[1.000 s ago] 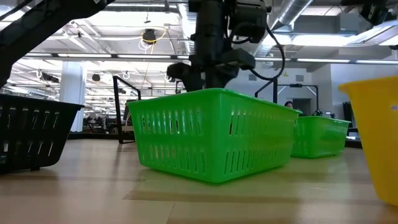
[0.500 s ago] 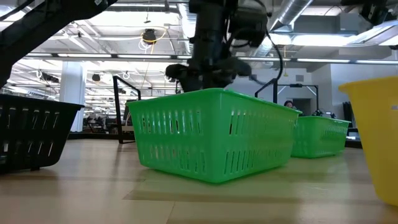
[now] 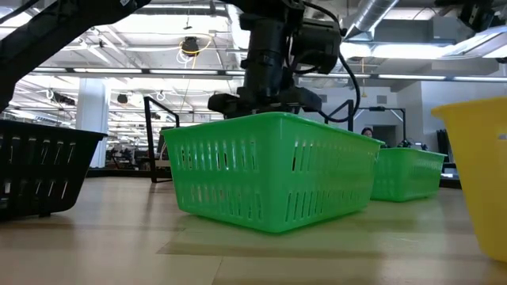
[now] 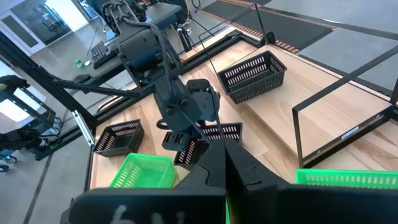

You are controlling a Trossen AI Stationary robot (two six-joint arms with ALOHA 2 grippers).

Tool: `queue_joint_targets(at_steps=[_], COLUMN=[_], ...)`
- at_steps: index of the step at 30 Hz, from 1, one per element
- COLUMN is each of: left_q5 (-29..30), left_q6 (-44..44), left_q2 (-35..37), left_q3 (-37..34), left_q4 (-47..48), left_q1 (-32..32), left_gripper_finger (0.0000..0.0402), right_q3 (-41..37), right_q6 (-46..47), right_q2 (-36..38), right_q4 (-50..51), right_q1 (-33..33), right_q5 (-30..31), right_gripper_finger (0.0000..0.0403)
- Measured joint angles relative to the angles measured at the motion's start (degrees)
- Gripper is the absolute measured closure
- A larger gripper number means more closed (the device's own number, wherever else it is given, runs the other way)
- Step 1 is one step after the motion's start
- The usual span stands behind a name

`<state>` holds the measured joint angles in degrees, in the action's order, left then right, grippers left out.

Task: Stack baskets on shelf by color
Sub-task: Stack the top black bin on top of the black bin on the shelf

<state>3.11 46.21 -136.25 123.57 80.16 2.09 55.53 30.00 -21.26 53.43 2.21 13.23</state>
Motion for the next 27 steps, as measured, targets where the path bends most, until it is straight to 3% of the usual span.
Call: queue_joint_targets(at_steps=[7,16,21,25,27], left_q5=[1.4,2.6,2.1,10.7,15.8], left_q6=[-2.9,-3.9,-2.5,2.1,6.0], left_q2=[-0.7,-1.3,1.6,7.6,11.5], left_q3=[0.0,0.4,5.5,11.7,10.2], left_q4=[-0.3,-1.9,1.0,7.7,9.9], left_q1=[0.2,0.0,-1.8,-4.4,-5.0], left_gripper_finger=[0.0389,0.0399,0.0401,0.0401,0.0401], right_q3=[0.0,0.0,0.0,0.0,0.0], right_q6=[0.0,-0.5,-0.5,-0.5,-0.5], right_q2=[0.0,0.0,0.0,0.0,0.0], right_q4=[-1.3,-3.1,-3.0,-3.0,-3.0], right_q1=[0.0,0.0,0.0,0.0,0.0], right_q5=[0.0,0.0,0.0,0.0,0.0], right_gripper_finger=[0.0395,0.0395,0.0395,0.0395,0.0395])
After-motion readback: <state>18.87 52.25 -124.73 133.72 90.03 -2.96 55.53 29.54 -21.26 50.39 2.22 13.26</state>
